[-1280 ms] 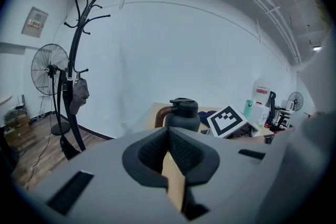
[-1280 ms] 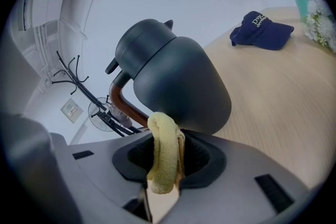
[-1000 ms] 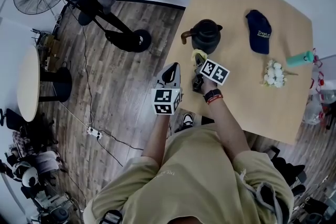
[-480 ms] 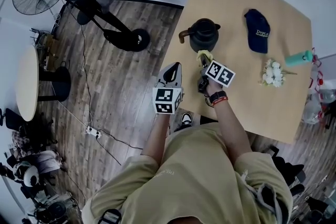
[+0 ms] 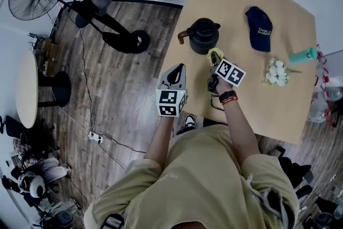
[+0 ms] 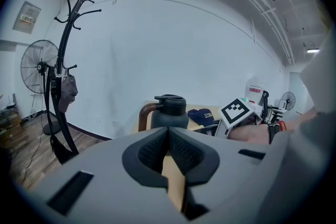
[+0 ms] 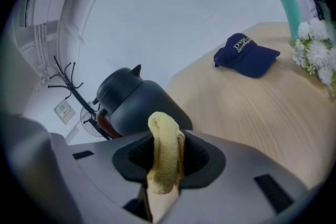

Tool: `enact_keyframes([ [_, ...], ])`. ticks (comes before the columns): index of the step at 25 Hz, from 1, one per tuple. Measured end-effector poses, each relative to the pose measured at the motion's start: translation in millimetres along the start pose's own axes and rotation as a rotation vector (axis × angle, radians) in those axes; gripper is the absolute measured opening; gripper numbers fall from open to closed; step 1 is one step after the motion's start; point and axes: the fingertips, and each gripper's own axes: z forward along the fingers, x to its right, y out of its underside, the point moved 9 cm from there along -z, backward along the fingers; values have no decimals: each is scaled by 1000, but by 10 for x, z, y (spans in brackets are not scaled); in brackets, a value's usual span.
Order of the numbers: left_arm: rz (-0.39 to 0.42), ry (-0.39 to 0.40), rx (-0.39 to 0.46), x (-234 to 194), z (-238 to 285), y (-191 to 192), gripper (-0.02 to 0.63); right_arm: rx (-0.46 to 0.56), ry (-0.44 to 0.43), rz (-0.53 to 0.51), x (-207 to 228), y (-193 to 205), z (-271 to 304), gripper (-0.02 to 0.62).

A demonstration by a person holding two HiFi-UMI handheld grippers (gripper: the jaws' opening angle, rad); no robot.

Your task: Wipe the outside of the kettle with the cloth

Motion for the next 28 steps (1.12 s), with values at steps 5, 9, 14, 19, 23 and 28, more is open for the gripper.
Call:
enact_keyframes([
  [5,-2,3,-9,0,40,15,21,14,33,-35,108,-177,92,126],
  [9,-1,-3,-15,-23,49,13,21,23,60,-75,171,-332,195,126],
  [14,-2,-11,-14,-52,41,19,21,25,71,-131,213,-483,306,126],
  [19,-13,-17,-12,-77,14,39,21,28,74,-167,205,-456,224,126],
  [23,-24,-17,-5,-87,8,58,21,19,68,-99,215,-246,87,127],
  [28,-42,-12,-6,-106,-3,123,21,-57,2,12,66,241,37,127],
])
